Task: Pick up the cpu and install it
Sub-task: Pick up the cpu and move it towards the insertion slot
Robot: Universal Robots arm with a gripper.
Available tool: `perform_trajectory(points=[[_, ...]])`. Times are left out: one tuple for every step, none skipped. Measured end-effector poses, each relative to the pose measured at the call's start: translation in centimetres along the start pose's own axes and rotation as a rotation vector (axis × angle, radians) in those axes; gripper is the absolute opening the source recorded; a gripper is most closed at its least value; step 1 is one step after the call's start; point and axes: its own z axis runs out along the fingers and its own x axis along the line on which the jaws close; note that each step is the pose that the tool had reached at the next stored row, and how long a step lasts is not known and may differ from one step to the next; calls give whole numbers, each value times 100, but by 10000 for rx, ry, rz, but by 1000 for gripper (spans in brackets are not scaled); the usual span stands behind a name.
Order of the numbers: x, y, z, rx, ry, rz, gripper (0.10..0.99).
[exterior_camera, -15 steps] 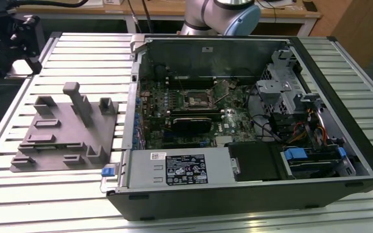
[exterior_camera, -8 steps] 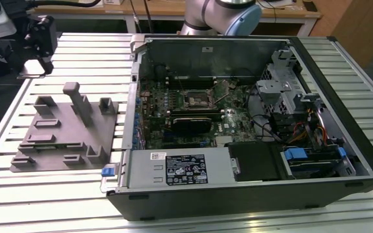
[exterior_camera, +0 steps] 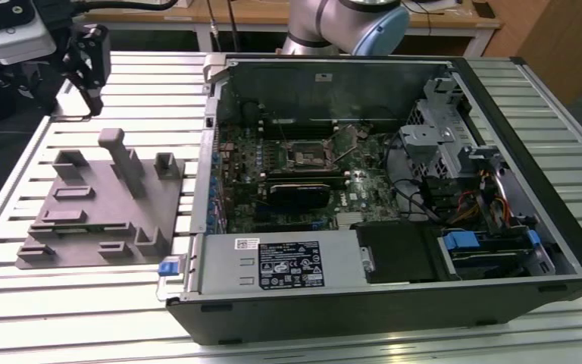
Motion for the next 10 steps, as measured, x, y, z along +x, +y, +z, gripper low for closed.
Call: perform_trajectory(points=[[-28, 0, 0, 0, 0, 0, 541], [-55, 1, 0, 0, 0, 0, 541], [-81, 1, 0, -2, 0, 0, 541], [-108, 1, 0, -3, -1, 0, 541], [-135, 2, 0, -3, 0, 1, 541], [-160, 2, 1, -4, 0, 1, 541], [-186, 3, 1, -5, -1, 0, 541], [-211, 3, 1, -5, 0, 0, 541], [-237, 3, 0, -5, 0, 1, 541], [-262, 4, 0, -5, 1, -1, 541]])
